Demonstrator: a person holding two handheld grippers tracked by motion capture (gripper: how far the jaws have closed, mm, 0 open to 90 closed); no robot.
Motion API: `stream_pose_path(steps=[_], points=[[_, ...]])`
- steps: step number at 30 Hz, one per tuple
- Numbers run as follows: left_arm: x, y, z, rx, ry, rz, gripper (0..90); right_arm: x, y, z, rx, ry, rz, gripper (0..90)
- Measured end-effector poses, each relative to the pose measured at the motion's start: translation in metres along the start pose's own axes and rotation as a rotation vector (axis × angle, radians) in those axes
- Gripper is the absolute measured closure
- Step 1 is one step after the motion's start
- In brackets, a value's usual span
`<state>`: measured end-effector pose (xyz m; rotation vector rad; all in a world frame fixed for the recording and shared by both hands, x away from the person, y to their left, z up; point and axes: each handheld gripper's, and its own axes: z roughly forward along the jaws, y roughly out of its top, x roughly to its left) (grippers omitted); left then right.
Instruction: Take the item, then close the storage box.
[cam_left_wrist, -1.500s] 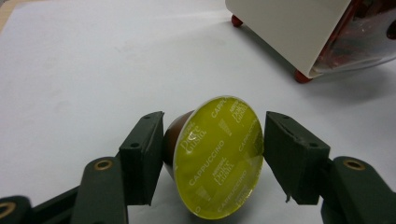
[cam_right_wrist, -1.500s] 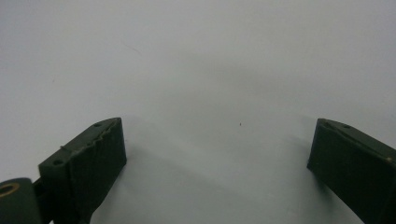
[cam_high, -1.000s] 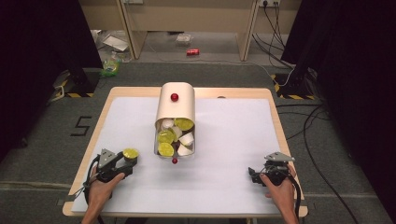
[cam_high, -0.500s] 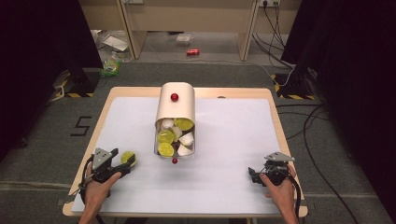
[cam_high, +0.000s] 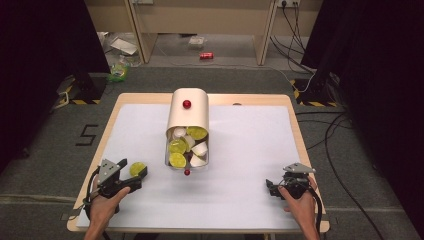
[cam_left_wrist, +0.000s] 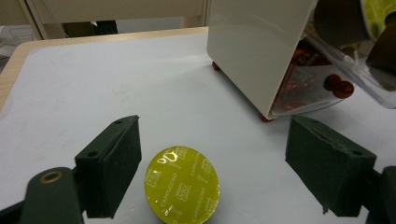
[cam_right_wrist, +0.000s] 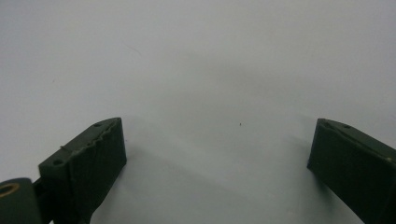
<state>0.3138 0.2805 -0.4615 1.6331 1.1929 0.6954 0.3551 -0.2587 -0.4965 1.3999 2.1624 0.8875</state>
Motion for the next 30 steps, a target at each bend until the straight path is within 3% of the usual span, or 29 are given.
stream_pose_path(steps=[15,21,30], points=[[-0.013,0.002,-0.017,-0.028,-0.042,0.017,15.2,0.000,0.000,0.000,0.000,0.001,0.000,4.3],[-0.018,-0.001,-0.019,-0.026,-0.060,0.004,15.2,0.000,0.000,0.000,0.000,0.001,0.001,4.3],[-0.028,-0.003,-0.022,-0.015,-0.097,0.018,15.2,0.000,0.000,0.000,0.000,0.001,0.001,4.3]])
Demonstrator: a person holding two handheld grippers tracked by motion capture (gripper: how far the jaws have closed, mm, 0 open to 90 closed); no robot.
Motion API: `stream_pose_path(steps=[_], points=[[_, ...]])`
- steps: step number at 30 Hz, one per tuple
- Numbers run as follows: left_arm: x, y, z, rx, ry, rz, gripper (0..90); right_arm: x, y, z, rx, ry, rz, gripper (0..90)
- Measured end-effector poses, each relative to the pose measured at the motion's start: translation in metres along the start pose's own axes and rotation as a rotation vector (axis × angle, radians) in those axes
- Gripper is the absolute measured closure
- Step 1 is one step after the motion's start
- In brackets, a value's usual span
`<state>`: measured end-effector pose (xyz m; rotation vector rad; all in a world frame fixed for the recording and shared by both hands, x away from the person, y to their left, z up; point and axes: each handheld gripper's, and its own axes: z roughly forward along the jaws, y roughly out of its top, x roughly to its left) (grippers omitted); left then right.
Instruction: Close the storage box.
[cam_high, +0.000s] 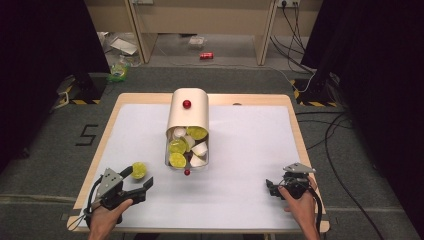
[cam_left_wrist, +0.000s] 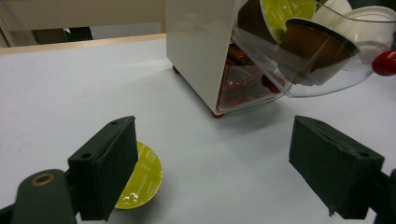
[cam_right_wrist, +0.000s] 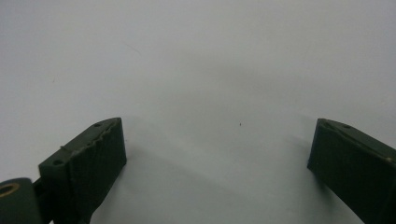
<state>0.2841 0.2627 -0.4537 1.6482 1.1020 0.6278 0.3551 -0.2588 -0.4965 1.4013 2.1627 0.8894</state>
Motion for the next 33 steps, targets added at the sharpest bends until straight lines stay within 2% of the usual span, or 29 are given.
stream_pose_path(steps=[4,8,20,30,33], points=[[-0.001,-0.001,0.000,0.002,-0.014,-0.016,15.7,0.000,0.000,0.000,0.000,0.000,0.000,4.3],[-0.006,-0.002,-0.001,0.001,-0.021,-0.013,15.6,0.000,0.000,0.000,0.000,-0.001,0.000,4.2],[-0.020,0.005,0.003,-0.024,-0.035,0.022,15.7,0.000,0.000,0.000,0.000,-0.001,-0.001,4.3],[-0.033,0.016,0.016,-0.033,-0.044,0.052,16.5,0.000,0.000,0.000,0.000,-0.001,0.000,4.2],[-0.034,0.018,0.019,-0.034,-0.035,0.061,17.1,0.000,0.000,0.000,0.000,0.000,0.001,4.3]])
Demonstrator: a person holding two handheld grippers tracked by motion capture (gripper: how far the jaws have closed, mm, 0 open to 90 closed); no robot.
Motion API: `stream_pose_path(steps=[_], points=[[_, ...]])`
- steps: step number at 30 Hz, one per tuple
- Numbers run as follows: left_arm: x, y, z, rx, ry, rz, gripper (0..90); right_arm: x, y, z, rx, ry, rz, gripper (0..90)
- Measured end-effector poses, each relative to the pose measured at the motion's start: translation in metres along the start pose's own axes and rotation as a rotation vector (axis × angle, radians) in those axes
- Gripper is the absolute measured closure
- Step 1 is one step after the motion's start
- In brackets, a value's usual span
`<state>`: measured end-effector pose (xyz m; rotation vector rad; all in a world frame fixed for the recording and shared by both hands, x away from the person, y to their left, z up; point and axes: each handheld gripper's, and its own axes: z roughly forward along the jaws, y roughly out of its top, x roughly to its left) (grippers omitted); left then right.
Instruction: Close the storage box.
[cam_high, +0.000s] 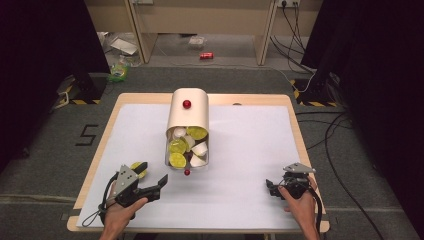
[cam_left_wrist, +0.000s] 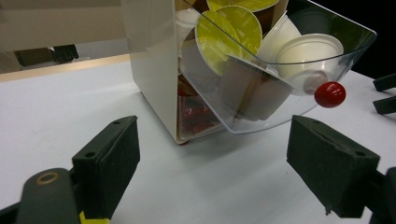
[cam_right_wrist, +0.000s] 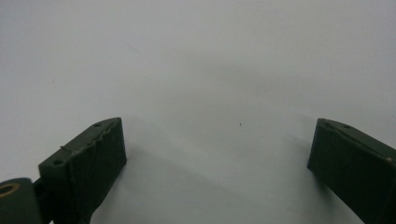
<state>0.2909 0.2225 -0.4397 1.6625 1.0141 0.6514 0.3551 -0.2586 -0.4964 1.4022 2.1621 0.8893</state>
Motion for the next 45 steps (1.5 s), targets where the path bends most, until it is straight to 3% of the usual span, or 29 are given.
stream_pose_path(steps=[13,19,24,45], points=[[0.001,0.006,0.010,0.002,0.049,-0.006,19.4,0.000,0.000,0.000,0.000,-0.001,-0.001,4.2],[0.002,0.006,0.015,0.012,0.049,-0.005,15.6,0.000,0.000,0.000,0.000,0.000,-0.001,4.3],[0.003,0.010,0.015,-0.015,0.066,-0.016,19.0,0.000,0.000,0.000,0.000,-0.001,-0.001,4.2],[0.011,0.019,0.034,-0.018,0.095,-0.040,18.5,0.000,0.000,0.000,0.001,0.000,-0.001,4.2]])
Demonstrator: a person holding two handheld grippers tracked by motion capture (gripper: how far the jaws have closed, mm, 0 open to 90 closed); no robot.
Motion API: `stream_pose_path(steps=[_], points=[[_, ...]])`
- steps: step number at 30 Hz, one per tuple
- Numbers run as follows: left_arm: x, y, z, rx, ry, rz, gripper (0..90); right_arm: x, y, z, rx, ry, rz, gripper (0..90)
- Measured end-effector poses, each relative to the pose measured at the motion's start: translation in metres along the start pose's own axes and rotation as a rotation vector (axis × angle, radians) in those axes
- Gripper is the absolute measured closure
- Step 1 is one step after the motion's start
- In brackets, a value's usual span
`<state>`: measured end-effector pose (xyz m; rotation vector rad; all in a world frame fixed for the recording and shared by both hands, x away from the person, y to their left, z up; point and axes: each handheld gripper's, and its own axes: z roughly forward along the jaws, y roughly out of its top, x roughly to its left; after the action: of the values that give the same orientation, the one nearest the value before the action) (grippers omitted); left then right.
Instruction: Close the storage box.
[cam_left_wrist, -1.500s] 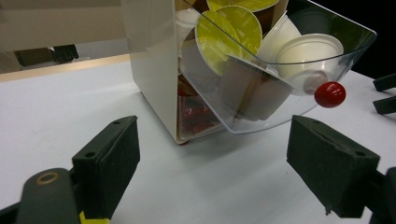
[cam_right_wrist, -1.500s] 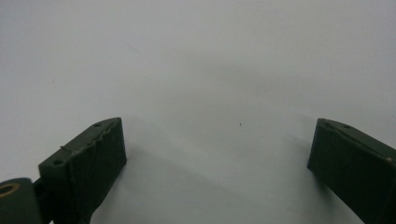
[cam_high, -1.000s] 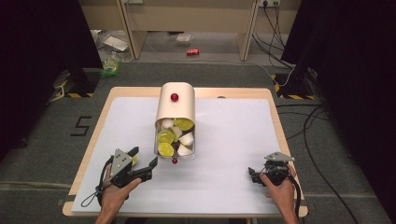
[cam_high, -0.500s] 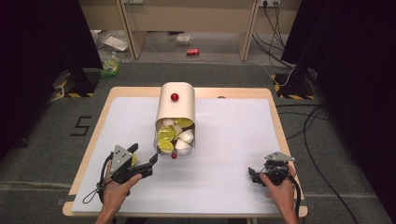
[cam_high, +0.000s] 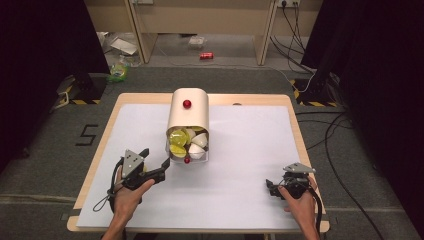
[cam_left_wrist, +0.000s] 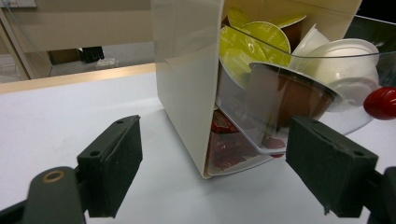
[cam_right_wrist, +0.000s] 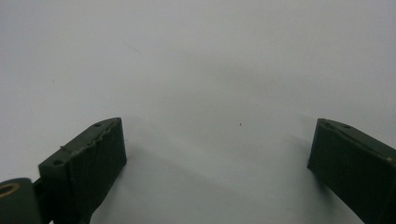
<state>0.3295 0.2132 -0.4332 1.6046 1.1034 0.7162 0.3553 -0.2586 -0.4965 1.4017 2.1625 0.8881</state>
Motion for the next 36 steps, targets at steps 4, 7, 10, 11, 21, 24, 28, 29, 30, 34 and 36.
stream_pose_path(steps=[4,7,10,11,21,24,28,29,30,34,36], points=[[0.001,0.002,0.004,-0.005,0.001,-0.009,18.7,0.000,0.000,0.000,0.000,0.000,0.000,4.2],[0.001,0.004,0.007,-0.011,0.006,-0.007,19.4,0.000,0.000,0.000,0.000,0.000,0.000,4.2],[0.003,0.006,0.009,-0.026,0.009,-0.022,20.6,0.000,0.000,0.000,0.000,-0.001,0.000,4.2],[0.003,0.007,0.010,-0.025,0.010,-0.020,20.7,0.000,0.000,0.000,0.000,-0.001,0.000,4.2],[0.009,0.012,0.021,-0.028,0.011,-0.009,21.1,0.000,0.000,0.000,0.000,-0.001,0.000,4.2],[0.009,0.012,0.023,-0.028,0.011,-0.008,21.0,0.000,0.000,0.000,0.000,-0.001,0.000,4.2],[0.011,0.013,0.026,-0.027,0.012,-0.003,20.6,0.000,0.000,0.000,0.000,-0.001,0.000,4.2],[0.011,0.014,0.026,-0.027,0.012,0.000,20.7,0.000,0.000,0.000,0.000,-0.001,0.000,4.2],[0.012,0.014,0.027,-0.027,0.012,-0.001,20.7,0.000,0.000,0.000,0.000,-0.001,0.000,4.2],[0.013,0.014,0.029,-0.028,0.016,-0.001,20.7,0.000,0.000,0.000,0.000,-0.001,0.000,4.2],[0.014,0.014,0.029,-0.028,0.019,-0.004,20.6,0.000,0.000,0.000,0.000,-0.001,0.000,4.2]])
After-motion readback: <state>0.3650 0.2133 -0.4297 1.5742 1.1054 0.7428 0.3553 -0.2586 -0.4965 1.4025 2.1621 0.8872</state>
